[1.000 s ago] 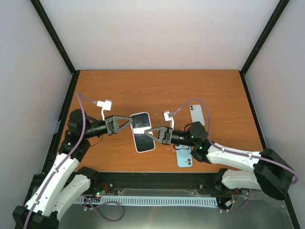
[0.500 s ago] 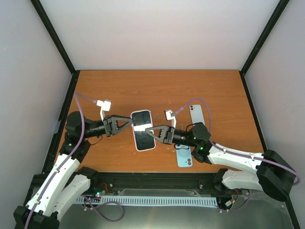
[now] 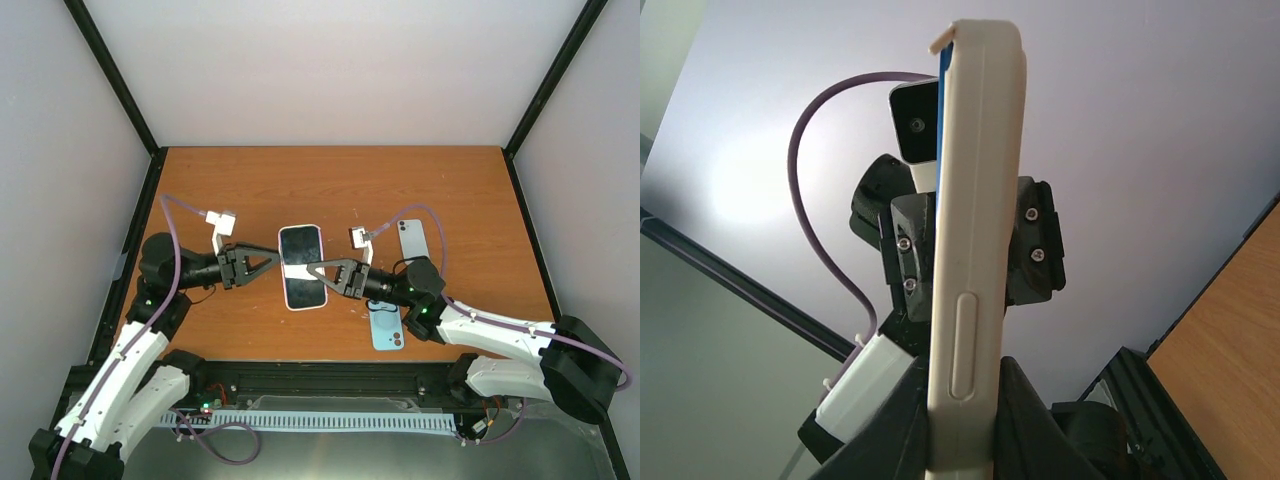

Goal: Put the phone into the phone case

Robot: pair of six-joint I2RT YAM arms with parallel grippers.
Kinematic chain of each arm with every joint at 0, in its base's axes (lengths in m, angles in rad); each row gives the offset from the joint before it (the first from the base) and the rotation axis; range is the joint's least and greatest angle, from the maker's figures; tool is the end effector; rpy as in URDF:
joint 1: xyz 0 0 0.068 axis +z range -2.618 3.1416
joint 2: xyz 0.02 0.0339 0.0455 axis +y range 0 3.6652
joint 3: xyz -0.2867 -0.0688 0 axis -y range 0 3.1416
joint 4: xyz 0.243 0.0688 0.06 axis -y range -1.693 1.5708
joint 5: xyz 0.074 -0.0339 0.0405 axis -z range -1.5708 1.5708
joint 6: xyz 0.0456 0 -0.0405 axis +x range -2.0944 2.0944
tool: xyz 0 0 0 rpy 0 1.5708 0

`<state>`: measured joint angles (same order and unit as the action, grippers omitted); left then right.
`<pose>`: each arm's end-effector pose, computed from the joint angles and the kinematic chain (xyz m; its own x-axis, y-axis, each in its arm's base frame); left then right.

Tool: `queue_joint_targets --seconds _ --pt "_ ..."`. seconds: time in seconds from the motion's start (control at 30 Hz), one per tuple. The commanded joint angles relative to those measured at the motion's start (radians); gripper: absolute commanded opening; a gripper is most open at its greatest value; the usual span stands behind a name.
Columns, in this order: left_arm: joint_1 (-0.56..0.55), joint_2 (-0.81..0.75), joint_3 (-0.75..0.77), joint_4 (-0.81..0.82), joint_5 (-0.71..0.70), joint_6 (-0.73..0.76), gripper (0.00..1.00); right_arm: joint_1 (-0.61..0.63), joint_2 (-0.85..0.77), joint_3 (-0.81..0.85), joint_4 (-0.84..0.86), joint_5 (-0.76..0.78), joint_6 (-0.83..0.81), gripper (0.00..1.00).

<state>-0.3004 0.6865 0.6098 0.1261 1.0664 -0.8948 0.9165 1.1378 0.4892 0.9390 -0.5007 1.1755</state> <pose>0.1229 -0.0799 0.3412 -0.7336 -0.1674 -0.6586 0.6489 0.1156 -0.7521 0.1280 0.2028 0.3074 -0.8336 0.2434 -0.4958 -0.5367 -0.1446 0.8313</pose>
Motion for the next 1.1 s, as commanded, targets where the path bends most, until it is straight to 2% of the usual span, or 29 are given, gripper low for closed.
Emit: queue_joint_targets --seconds 0.0,0.07,0.2,0.3,0.4,0.5,0.6,0.7,0.87,1.07 --pt "-0.003 0.014 0.026 0.001 -0.003 0.044 0.30 0.001 -0.016 0.034 0.078 -0.013 0.007 0.12" --pt "-0.003 0.020 0.033 0.003 -0.002 0.049 0.25 0.001 -0.013 0.033 0.080 -0.024 0.009 0.12" --pt "-0.003 0.020 0.029 0.028 0.000 0.059 0.05 0.001 -0.012 0.031 0.084 -0.040 0.010 0.12" --pt "-0.003 0.015 0.012 0.052 0.008 0.073 0.00 0.001 -0.007 0.028 0.120 -0.065 0.020 0.12" --pt "-0.003 0.020 0.004 0.023 -0.007 0.111 0.01 0.001 0.001 0.009 0.246 -0.079 0.061 0.12" --pt "-0.003 0.039 -0.011 0.002 -0.014 0.125 0.07 0.000 0.003 0.002 0.292 -0.092 0.088 0.12" --pt "-0.003 0.049 -0.022 -0.014 -0.030 0.128 0.12 0.000 -0.013 0.001 0.271 -0.092 0.079 0.11" --pt "-0.003 0.059 -0.013 -0.097 -0.087 0.173 0.16 0.001 -0.033 0.001 0.244 -0.086 0.067 0.11" --pt "-0.002 0.103 -0.022 -0.200 -0.192 0.235 0.19 0.001 -0.067 0.010 0.196 -0.082 0.044 0.11" --pt "0.001 0.148 -0.039 -0.246 -0.260 0.256 0.27 0.000 -0.130 0.000 0.114 -0.044 -0.004 0.09"
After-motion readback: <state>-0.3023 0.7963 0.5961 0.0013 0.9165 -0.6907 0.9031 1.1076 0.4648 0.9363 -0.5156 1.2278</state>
